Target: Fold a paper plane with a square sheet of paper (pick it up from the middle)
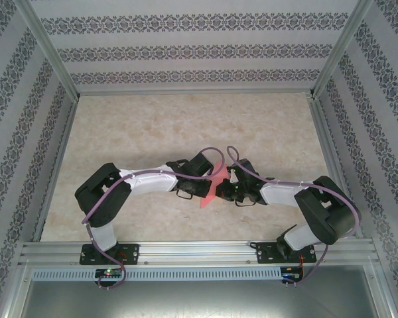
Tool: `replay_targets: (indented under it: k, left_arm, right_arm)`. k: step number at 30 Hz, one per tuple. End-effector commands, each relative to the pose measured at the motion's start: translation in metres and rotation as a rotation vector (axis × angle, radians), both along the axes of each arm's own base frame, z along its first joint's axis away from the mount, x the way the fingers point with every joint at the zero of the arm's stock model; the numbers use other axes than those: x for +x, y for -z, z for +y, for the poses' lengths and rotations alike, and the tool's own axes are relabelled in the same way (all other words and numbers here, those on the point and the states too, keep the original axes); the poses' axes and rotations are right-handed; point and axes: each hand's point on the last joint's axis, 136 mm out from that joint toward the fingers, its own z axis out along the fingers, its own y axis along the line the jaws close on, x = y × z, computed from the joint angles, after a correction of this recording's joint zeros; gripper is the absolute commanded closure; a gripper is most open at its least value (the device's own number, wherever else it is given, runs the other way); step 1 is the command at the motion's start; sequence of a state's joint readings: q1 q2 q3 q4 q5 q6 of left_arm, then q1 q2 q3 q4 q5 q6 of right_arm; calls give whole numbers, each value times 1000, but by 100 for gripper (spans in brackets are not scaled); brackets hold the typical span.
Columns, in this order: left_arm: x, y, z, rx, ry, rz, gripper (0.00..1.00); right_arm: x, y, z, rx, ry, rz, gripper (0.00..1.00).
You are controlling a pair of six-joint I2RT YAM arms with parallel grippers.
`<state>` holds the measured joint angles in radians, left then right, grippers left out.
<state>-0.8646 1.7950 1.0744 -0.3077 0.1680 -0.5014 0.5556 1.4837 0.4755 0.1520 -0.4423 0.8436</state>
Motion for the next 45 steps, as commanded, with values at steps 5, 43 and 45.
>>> replay_targets:
  k: [5, 43, 45]
  left_arm:
    - [-8, -20, -30, -112, 57, 27, 89]
    - [-20, -7, -51, -215, 78, 136, 89]
    - [-18, -1, -45, -174, 74, 128, 89]
  right_arm:
    - [-4, 11, -6, -3, 19, 37, 100]
    - [2, 4, -11, 92, 58, 16, 100]
    - [2, 3, -11, 98, 60, 15, 100]
